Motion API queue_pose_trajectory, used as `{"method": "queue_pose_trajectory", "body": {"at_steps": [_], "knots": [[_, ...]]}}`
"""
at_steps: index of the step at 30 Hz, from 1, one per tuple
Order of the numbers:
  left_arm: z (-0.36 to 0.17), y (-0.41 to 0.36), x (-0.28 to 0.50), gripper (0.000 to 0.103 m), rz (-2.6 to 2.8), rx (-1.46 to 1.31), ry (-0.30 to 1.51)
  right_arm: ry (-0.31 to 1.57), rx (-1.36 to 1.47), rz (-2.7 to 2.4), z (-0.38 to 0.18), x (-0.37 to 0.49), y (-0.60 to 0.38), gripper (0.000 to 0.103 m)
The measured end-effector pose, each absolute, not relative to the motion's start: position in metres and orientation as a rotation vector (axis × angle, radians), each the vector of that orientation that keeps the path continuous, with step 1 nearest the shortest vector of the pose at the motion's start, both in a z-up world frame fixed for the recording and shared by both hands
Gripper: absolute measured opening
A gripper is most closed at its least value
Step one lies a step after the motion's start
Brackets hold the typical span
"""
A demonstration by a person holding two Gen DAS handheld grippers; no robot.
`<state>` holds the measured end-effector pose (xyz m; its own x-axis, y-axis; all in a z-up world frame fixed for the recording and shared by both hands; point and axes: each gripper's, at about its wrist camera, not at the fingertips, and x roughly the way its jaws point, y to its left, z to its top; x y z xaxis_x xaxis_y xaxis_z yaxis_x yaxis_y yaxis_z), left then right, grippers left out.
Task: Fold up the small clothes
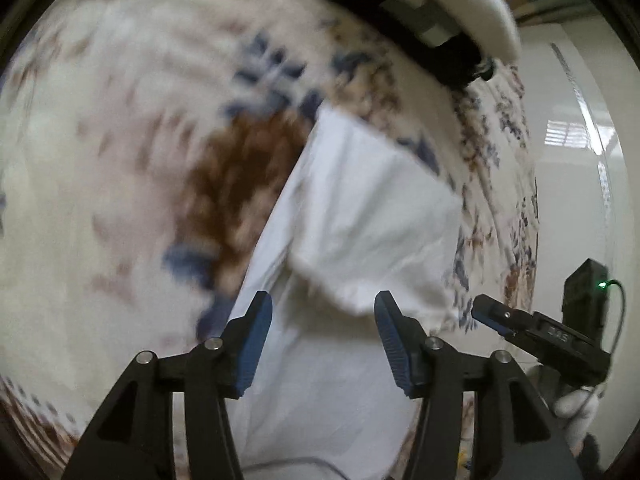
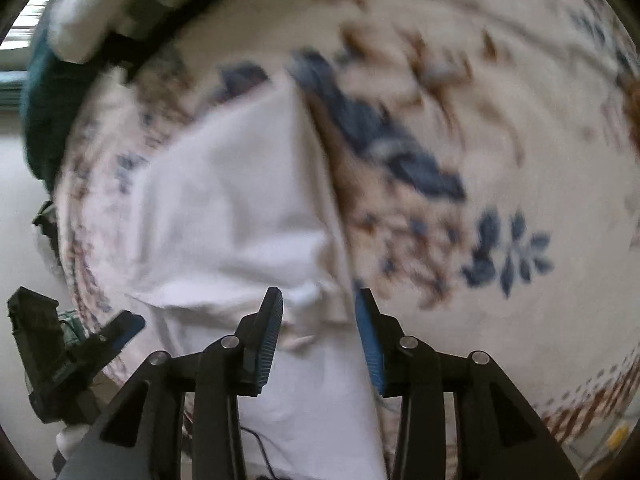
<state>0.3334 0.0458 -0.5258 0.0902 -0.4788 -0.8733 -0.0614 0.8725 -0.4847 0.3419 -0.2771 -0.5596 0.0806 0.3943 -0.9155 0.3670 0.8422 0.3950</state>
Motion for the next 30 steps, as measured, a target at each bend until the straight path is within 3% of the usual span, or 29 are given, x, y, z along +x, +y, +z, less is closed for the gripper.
{"method": "queue_pose_trajectory", "body": {"at_steps": [5,9,16,18,22,26,30], "knots": [[-0.560,0.015,0.372,0.051,-0.326,-0.320,1.450,1.489,0.659,0.043,-0.572,0.370,-0.249,0.040],[-0.590,0.016,0.358,0.050,-0.322,-0.326,1.500,1.597,0.560,-0.015,-0.608,0.361,-0.238,0.040],[-0.532,0.030,0.333,0.051,-0.342,-0.405,1.430,1.581,0.598,0.048,-0.593,0.336,-0.246,0.040],[-0.505,0.041,0.320,0.051,-0.349,-0.425,1.390,1.552,0.661,0.071,-0.570,0.327,-0.256,0.045],[-0.473,0.071,0.280,0.061,-0.333,-0.483,1.388,1.529,0.732,0.112,-0.524,0.283,-0.275,0.051],[-0.482,0.091,0.224,0.061,-0.279,-0.490,1.469,1.588,0.775,0.121,-0.507,0.217,-0.284,0.052],[-0.516,0.103,0.167,0.061,-0.233,-0.477,1.576,1.683,0.743,0.082,-0.527,0.138,-0.287,0.052]]}}
